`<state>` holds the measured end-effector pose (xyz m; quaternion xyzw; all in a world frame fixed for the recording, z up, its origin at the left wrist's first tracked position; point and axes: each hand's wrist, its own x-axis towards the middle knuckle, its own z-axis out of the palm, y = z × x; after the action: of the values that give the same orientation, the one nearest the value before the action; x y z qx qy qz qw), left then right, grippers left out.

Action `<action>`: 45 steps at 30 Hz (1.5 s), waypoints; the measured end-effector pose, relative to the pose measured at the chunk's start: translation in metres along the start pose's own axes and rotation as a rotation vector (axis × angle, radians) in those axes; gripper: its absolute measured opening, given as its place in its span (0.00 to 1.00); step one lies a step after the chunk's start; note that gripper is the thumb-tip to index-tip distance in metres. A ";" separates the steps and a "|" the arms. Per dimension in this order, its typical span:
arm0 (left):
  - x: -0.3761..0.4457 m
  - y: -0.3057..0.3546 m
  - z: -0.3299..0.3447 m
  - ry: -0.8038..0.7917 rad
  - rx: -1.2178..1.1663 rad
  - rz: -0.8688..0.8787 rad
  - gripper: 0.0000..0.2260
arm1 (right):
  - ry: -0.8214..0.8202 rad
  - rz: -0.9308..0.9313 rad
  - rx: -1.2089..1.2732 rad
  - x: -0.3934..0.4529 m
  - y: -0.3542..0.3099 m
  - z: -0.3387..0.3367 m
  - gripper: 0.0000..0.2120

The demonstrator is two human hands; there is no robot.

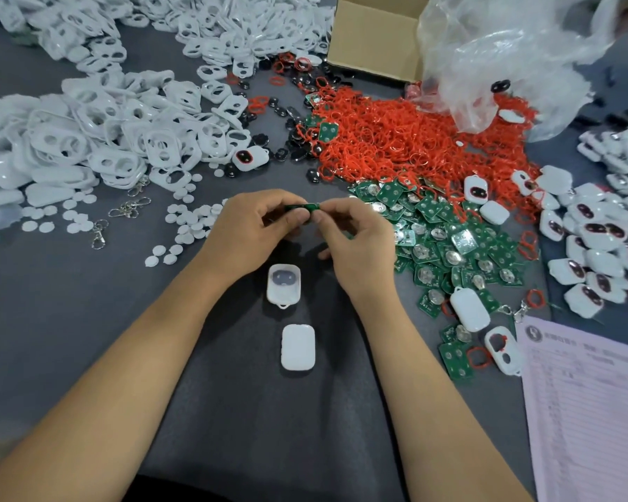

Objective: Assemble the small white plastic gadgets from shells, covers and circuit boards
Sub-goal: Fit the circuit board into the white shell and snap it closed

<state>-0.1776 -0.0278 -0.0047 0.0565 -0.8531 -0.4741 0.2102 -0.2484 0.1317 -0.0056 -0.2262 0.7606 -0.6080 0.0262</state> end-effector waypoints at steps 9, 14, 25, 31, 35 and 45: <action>0.000 -0.004 0.003 0.001 -0.028 -0.071 0.05 | -0.007 0.074 -0.090 0.004 0.004 0.001 0.02; 0.001 0.000 0.003 -0.013 -0.042 -0.078 0.05 | 0.028 0.075 -0.133 0.003 0.000 0.000 0.05; -0.002 0.004 0.000 -0.003 -0.049 -0.084 0.06 | 0.040 0.017 -0.182 0.000 -0.004 0.002 0.03; -0.002 0.001 0.002 -0.006 -0.048 -0.098 0.06 | 0.041 0.018 -0.183 0.000 -0.005 0.003 0.01; -0.002 0.005 -0.001 -0.014 -0.029 -0.077 0.07 | 0.045 0.019 -0.122 -0.001 -0.008 0.001 0.01; -0.009 0.016 -0.003 -0.005 0.013 0.027 0.10 | -0.085 0.290 0.318 0.000 -0.011 -0.009 0.14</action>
<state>-0.1667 -0.0191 0.0074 0.0453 -0.8574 -0.4659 0.2140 -0.2479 0.1377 0.0074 -0.1330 0.6779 -0.7001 0.1806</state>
